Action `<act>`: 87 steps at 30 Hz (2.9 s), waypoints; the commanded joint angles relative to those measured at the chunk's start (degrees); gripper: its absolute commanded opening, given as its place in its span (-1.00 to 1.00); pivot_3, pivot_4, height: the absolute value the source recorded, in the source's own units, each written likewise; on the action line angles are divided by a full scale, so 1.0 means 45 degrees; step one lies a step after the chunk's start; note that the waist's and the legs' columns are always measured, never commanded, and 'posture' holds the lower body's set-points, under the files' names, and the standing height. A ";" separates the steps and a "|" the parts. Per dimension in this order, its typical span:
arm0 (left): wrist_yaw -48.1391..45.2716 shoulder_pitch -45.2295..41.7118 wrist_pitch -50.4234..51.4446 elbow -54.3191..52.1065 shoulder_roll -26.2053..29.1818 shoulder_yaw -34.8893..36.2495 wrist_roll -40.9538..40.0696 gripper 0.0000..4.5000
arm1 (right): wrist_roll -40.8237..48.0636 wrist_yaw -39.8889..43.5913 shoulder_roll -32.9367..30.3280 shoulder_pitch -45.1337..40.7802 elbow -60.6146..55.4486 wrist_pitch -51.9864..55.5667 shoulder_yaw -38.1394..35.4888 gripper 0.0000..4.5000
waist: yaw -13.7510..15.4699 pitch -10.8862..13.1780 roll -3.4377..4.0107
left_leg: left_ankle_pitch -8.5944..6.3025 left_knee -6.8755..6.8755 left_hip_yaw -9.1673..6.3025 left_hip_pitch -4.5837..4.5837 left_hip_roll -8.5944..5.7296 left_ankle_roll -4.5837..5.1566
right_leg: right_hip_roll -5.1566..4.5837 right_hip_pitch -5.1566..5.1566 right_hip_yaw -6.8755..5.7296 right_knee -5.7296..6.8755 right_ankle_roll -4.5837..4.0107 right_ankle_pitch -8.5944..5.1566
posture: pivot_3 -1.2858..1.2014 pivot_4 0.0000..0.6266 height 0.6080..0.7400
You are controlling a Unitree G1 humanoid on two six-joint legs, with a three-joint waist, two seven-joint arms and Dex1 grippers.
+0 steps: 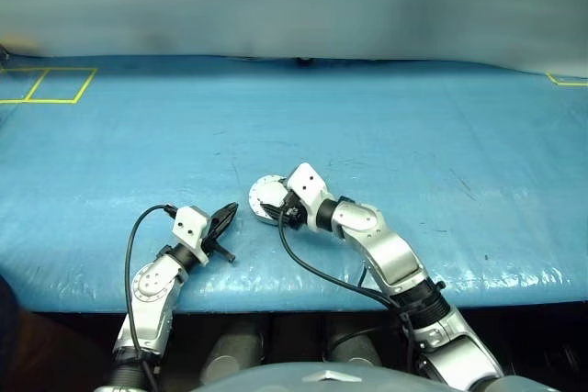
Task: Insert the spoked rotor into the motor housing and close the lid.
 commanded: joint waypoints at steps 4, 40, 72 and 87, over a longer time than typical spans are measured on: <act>-0.0017 -0.0004 -0.0145 -0.0286 -0.0031 -0.0044 -0.0089 -1.00 | -0.0327 0.0038 -0.0226 -0.0091 0.0368 0.0094 0.0147 0.34 | 0.0000 0.0000 0.0000 | 0.0000 0.0000 0.0000 0.0001 0.0000 0.0000 | 0.0000 0.0000 0.0000 0.0000 0.0000 0.0000 | 0.03 -0.52 1.00; -0.0064 -0.1629 0.0870 0.0563 -0.0356 -0.1019 0.0428 -1.00 | -0.0602 0.0112 -0.0468 -0.0097 0.0670 0.0209 0.0365 0.34 | 0.0013 -0.0030 0.0001 | 0.0005 0.0013 -0.0001 0.0038 0.0000 -0.0005 | 0.0002 0.0045 0.0000 0.0009 0.0009 0.0005 | 0.03 -0.52 1.00; -0.0073 -0.1406 0.0877 0.0503 -0.0460 -0.1215 0.0366 -1.00 | 0.2345 -0.0141 0.0970 0.0180 -0.1660 0.0935 -0.2206 0.99 | 0.0145 -0.0031 0.0009 | 0.0004 0.0009 -0.0006 0.0013 -0.0002 -0.0004 | 0.0000 0.0019 -0.0002 0.0005 0.0007 0.0004 | 0.03 -0.52 1.00; -0.0127 -0.1381 0.0788 0.0562 -0.0515 -0.1326 0.0422 -1.00 | 0.7629 -0.1177 0.1639 0.1092 -0.1252 0.6527 -0.7031 0.99 | 0.0153 -0.0026 0.0018 | 0.0002 0.0004 -0.0008 0.0007 -0.0005 0.0000 | -0.0005 0.0017 -0.0001 0.0001 0.0003 0.0001 | 0.03 -0.52 1.00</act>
